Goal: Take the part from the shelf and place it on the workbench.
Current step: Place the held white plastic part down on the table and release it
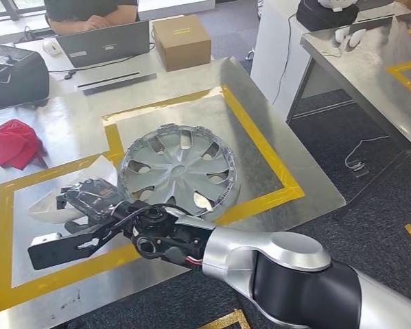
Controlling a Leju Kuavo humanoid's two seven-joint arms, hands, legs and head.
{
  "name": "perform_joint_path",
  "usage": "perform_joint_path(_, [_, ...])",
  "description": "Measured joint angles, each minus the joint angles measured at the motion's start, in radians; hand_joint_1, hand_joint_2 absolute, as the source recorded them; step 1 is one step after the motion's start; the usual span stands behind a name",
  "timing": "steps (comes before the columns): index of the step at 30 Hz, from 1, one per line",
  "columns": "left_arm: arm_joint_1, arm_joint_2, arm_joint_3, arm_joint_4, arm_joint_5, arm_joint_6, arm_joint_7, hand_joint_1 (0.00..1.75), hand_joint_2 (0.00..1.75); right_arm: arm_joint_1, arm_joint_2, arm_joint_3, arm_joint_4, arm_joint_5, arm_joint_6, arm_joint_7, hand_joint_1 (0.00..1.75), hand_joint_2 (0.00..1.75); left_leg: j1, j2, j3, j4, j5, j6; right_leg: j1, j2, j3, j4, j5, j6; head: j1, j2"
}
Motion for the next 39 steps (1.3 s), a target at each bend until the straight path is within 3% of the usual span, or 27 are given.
perform_joint_path(15, [-0.009, -0.011, -0.017, 0.000, -0.003, 0.021, -0.009, 0.00, 1.75, -0.027, 0.000, 0.003, 0.000, -0.027, -0.012, 0.006, 0.00, 0.00, 0.000, 0.000, 0.000, 0.000, 0.000, 0.000, 0.000, 0.000, 0.001, 0.000, 0.000, 0.000, 0.000, 0.000])
perform_joint_path(19, [-0.010, -0.012, -0.021, 0.000, -0.003, 0.021, -0.009, 0.00, 0.00, -0.027, 0.001, 0.007, 0.000, -0.027, -0.012, 0.005, 0.00, 0.00, 0.000, 0.000, 0.001, 0.000, 0.000, 0.000, 0.000, 0.000, 0.001, 0.000, 0.000, 0.000, 0.000, 0.000])
perform_joint_path(39, [-0.012, -0.018, -0.025, 0.000, -0.003, 0.021, -0.010, 0.00, 0.00, -0.031, 0.001, 0.019, 0.000, -0.049, -0.018, -0.007, 0.00, 0.00, 0.000, 0.000, 0.001, 0.000, 0.000, 0.000, 0.000, 0.000, 0.001, 0.000, 0.000, 0.000, 0.000, 0.000])
